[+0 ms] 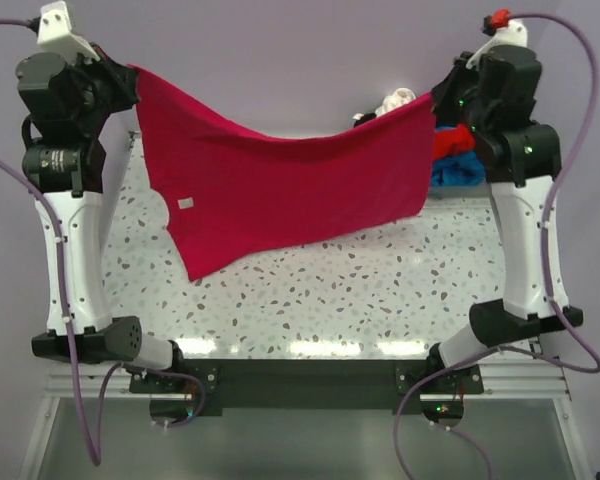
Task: Fold and stack the t-shirts
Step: Flatten the tshirt out
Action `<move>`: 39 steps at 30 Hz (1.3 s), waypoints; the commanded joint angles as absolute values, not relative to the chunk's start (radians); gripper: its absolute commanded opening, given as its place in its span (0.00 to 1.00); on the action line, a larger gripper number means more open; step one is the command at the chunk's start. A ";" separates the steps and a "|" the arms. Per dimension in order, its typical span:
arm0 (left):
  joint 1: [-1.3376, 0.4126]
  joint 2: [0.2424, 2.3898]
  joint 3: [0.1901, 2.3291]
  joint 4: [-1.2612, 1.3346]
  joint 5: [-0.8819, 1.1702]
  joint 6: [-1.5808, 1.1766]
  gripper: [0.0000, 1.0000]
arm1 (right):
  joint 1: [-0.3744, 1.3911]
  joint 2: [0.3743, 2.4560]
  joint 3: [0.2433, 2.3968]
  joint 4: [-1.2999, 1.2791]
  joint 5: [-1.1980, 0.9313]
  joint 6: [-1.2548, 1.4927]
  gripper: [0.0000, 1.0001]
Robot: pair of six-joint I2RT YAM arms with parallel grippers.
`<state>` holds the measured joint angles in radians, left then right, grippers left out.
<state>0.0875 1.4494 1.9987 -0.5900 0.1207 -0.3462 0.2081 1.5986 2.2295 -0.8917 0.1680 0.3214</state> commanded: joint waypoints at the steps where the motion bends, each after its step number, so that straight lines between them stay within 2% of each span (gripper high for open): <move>1: 0.097 1.393 2.091 -0.526 0.143 -0.331 0.00 | 0.202 1.475 2.275 -0.763 0.213 0.253 0.00; 12: 0.097 1.189 2.114 -0.512 0.100 -0.399 0.00 | 0.202 1.212 2.114 -0.591 0.281 0.175 0.00; 20: 0.097 1.117 2.229 -0.515 0.003 -0.370 0.00 | 0.202 1.160 2.192 -0.597 0.316 0.164 0.00; 22: 0.097 1.123 2.235 -0.509 0.003 -0.371 0.00 | 0.204 1.167 2.210 -0.595 0.314 0.166 0.00; 26: 0.095 1.143 2.119 -0.463 0.018 -0.393 0.00 | 0.201 1.198 2.180 -0.604 0.331 0.178 0.00; 30: 0.095 1.216 2.051 -0.451 0.081 -0.410 0.00 | 0.202 1.238 2.074 -0.604 0.318 0.219 0.00; 35: 0.097 1.319 2.055 -0.440 0.118 -0.405 0.00 | 0.202 1.301 2.005 -0.592 0.308 0.250 0.00; 39: 0.097 1.394 2.114 -0.449 0.132 -0.399 0.00 | 0.202 1.354 2.046 -0.618 0.298 0.247 0.00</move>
